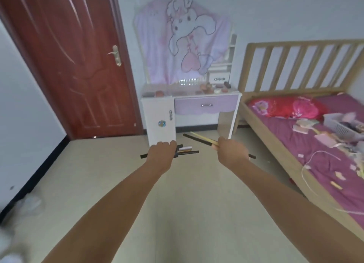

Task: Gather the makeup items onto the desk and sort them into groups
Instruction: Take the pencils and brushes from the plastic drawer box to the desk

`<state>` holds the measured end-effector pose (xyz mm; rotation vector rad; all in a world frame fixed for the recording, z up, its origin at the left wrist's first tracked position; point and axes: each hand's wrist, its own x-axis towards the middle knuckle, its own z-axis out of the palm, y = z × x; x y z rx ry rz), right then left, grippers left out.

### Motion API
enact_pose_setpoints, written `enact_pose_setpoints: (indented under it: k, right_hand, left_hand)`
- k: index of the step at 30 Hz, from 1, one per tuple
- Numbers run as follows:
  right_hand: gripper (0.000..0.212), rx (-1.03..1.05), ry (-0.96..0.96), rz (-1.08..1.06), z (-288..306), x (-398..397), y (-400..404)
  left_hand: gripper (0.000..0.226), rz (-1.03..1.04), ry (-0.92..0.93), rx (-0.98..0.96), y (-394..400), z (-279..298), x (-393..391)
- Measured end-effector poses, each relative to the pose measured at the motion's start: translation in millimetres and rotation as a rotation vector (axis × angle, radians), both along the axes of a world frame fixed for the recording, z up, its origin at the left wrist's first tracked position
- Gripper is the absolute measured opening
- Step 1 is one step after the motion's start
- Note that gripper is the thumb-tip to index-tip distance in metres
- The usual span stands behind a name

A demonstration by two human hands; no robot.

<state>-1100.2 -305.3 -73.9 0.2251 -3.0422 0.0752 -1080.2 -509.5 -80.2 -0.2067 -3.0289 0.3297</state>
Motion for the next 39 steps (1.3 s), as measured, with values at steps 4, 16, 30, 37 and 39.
enact_pose_setpoints:
  k: [4,16,30,37,39]
  right_hand:
    - [0.023,-0.071,-0.042,-0.067,6,-116,-2]
    - [0.022,-0.204,-0.057,0.016,33,-507,-37]
    - [0.008,-0.242,-0.245,-0.111,-30,-897,-101]
    - [0.017,-0.244,-0.405,-0.22,-81,-1024,-99]
    - [0.022,-0.25,-0.472,-0.222,-106,-1062,-102]
  left_hand:
    - [0.034,0.004,0.014,0.022,-9,3,-124]
    - [0.034,0.081,0.066,0.064,-39,30,-492]
    - [0.03,0.131,-0.088,0.19,-126,-16,-891]
    - [0.025,0.148,-0.292,0.337,-107,-73,-1030]
    - [0.025,0.208,-0.359,0.428,-103,-97,-1062]
